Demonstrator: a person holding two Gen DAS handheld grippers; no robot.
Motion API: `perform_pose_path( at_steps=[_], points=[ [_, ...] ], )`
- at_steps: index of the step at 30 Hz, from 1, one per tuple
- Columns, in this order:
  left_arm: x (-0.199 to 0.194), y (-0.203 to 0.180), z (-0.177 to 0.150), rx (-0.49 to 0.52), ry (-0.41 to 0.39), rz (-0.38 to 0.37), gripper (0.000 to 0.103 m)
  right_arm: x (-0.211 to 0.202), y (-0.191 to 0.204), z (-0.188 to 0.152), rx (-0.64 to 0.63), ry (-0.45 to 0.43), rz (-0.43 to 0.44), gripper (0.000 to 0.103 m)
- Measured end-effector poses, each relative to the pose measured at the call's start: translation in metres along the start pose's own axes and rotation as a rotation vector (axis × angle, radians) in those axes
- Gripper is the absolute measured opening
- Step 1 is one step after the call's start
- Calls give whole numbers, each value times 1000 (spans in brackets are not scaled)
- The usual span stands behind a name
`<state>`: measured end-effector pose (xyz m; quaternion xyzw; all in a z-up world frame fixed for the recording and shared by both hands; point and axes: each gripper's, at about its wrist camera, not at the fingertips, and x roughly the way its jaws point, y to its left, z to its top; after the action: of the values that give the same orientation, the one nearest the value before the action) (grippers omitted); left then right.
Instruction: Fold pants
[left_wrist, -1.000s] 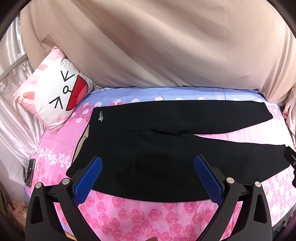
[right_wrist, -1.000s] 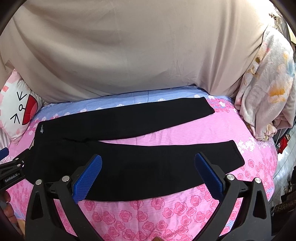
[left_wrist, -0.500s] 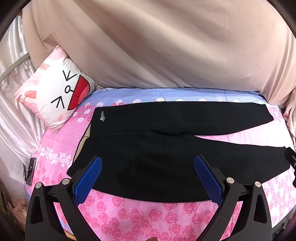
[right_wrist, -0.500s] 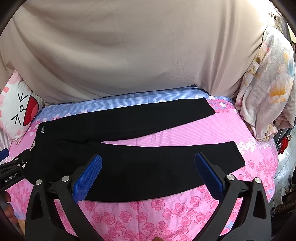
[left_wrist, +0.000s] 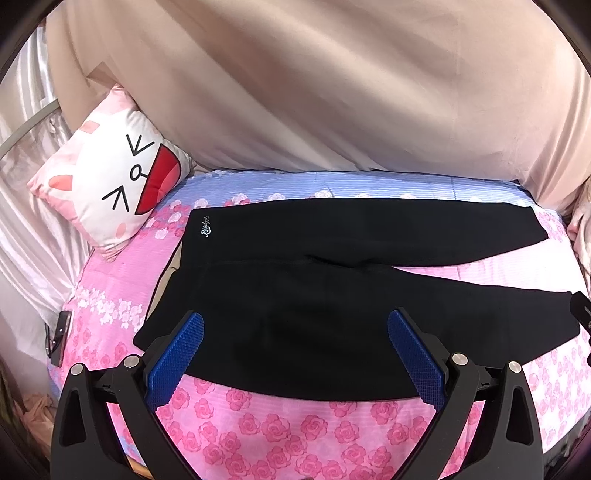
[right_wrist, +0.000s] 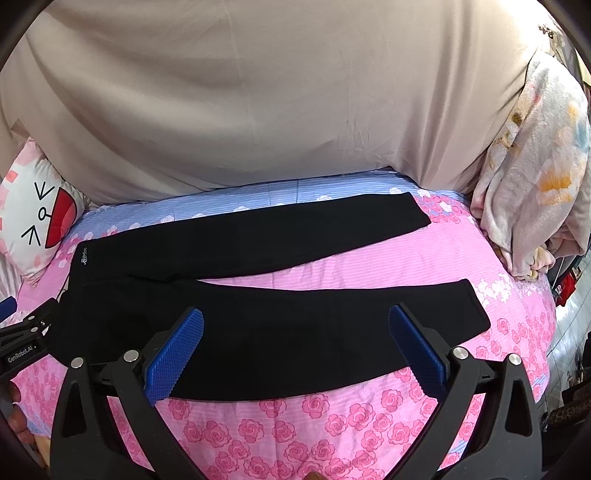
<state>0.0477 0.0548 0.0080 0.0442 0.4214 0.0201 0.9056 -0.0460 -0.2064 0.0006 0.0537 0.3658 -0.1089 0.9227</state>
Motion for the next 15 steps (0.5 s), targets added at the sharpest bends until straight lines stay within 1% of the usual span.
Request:
perform_pose_path(
  at_steps=[3, 5, 6, 8, 10, 11, 12, 14, 15],
  points=[
    [15, 17, 6, -16, -27, -19, 98, 20, -13, 8, -8, -5, 24, 98],
    [41, 37, 20, -38, -32, -39, 98, 47, -34, 21, 17, 33, 20, 98],
    [63, 51, 32, -59, -20, -54, 98, 66, -51, 30, 43, 54, 7, 98],
    [98, 72, 49, -103, 8, -54, 98, 93, -81, 46, 62, 50, -30, 98],
    [138, 95, 64, -168, 61, -27, 97, 128, -114, 67, 23, 49, -105, 98],
    [156, 105, 69, -205, 85, -13, 97, 143, -126, 76, 3, 59, -126, 98],
    [174, 116, 73, -256, 99, 18, 97, 166, -145, 90, -17, 71, -144, 98],
    [192, 127, 75, -316, 110, 69, 97, 206, -178, 110, -15, 98, -145, 98],
    [199, 130, 76, -346, 132, 88, 97, 231, -200, 123, 6, 114, -140, 98]
  ],
)
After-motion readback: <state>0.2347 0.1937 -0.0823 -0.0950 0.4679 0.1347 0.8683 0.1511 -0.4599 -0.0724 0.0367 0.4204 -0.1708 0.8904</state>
